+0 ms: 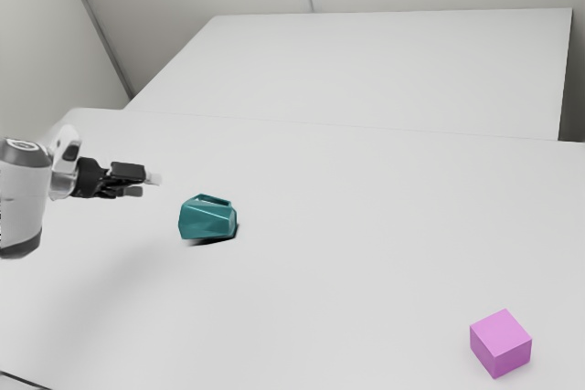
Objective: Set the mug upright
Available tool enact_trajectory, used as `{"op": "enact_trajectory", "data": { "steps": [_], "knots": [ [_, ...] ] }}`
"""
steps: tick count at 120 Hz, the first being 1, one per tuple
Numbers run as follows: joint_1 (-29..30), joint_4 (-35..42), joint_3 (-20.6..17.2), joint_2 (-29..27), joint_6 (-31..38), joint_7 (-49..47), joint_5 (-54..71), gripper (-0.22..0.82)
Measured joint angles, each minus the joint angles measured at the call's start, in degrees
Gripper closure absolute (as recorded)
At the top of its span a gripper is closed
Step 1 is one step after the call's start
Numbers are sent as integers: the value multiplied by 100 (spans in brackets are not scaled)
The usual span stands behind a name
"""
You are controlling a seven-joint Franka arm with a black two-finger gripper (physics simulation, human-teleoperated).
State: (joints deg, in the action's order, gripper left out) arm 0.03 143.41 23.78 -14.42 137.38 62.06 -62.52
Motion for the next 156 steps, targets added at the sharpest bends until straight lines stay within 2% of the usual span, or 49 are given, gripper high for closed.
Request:
{"op": "enact_trajectory", "data": {
  "steps": [30,59,88,121,131,156],
  "knots": [
    [114,102,21,751,-270,2218,-1330,3],
    [56,80,13,1236,-510,3845,-2194,3],
    [-97,68,-26,1554,-669,5016,-2724,3],
    [-235,67,-50,1780,-727,5890,-2958,4],
    [-217,66,-56,1794,-736,6086,-2989,8],
    [-232,72,-50,1794,-784,6486,-3062,30]
  ]
}}
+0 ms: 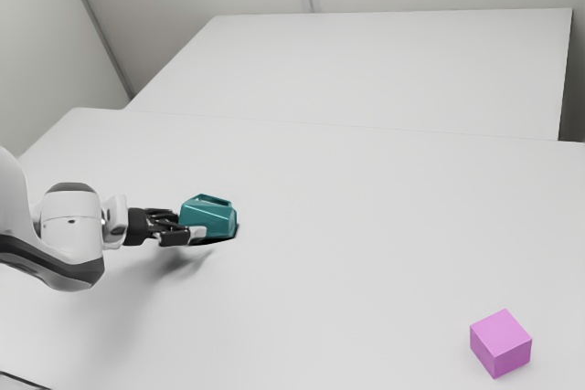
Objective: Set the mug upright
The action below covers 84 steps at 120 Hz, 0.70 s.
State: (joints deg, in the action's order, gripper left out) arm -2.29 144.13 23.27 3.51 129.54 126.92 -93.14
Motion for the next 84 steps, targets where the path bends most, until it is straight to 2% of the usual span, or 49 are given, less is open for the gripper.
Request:
{"op": "enact_trajectory", "data": {
  "steps": [44,68,84],
  "knots": [
    [-2,-10,4,-83,-38,446,-21,67],
    [-1,-110,2,-155,-14,599,-34,74],
    [46,-626,-82,-165,88,617,182,76]
  ]
}}
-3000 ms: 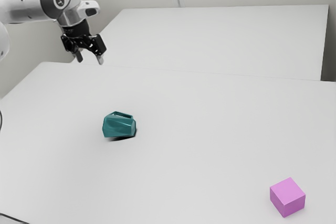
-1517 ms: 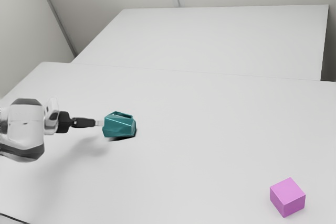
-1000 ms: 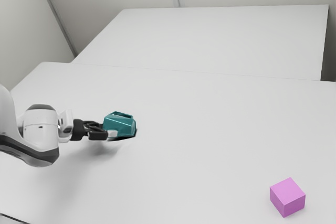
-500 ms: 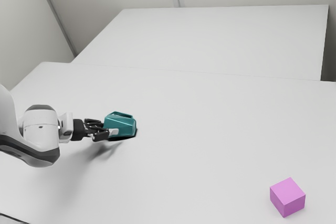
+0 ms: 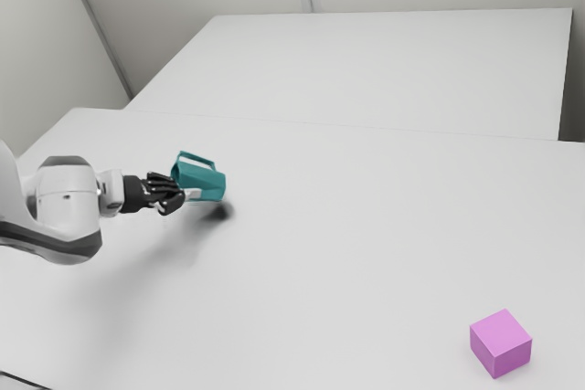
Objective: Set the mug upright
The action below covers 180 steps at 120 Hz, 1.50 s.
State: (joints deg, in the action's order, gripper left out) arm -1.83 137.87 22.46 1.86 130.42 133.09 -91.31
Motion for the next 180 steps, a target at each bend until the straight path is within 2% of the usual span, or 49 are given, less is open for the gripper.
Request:
{"op": "enact_trajectory", "data": {
  "steps": [12,24,49,67,82,116,146,180],
  "knots": [
    [86,-551,-201,-2,174,-190,740,76],
    [122,-885,-474,-209,363,-892,2373,77],
    [-164,-596,-781,-1225,38,-3630,6662,78],
    [103,-290,-867,-1466,-132,-5541,8288,78],
    [352,-241,-1095,-1438,-189,-6844,8774,79],
    [222,-268,-1129,-1086,-85,-8990,9064,79],
    [-287,-295,-1136,-864,177,-10221,9176,79],
    [-569,-304,-1137,-570,371,-11133,9242,79]
  ]
}}
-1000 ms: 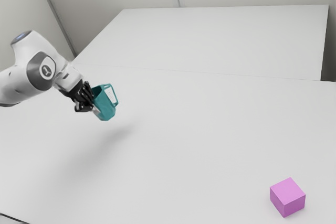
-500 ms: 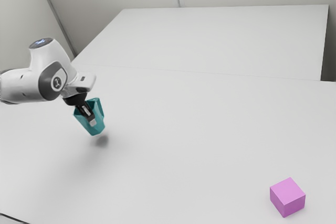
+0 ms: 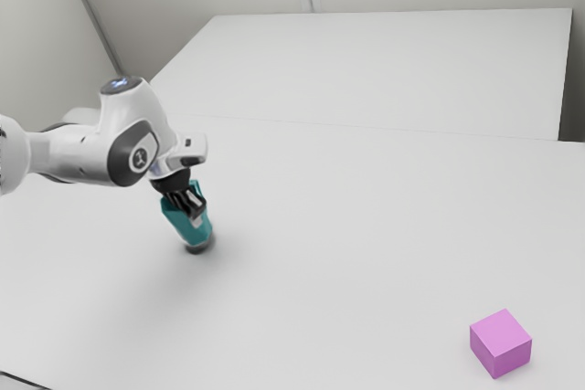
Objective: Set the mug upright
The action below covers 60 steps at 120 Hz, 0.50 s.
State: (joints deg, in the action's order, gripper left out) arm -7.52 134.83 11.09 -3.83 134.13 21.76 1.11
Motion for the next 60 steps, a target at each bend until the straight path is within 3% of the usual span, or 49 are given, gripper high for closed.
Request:
{"op": "enact_trajectory", "data": {
  "steps": [60],
  "knots": [
    [-124,-38,0,253,74,-900,85,78]
  ]
}}
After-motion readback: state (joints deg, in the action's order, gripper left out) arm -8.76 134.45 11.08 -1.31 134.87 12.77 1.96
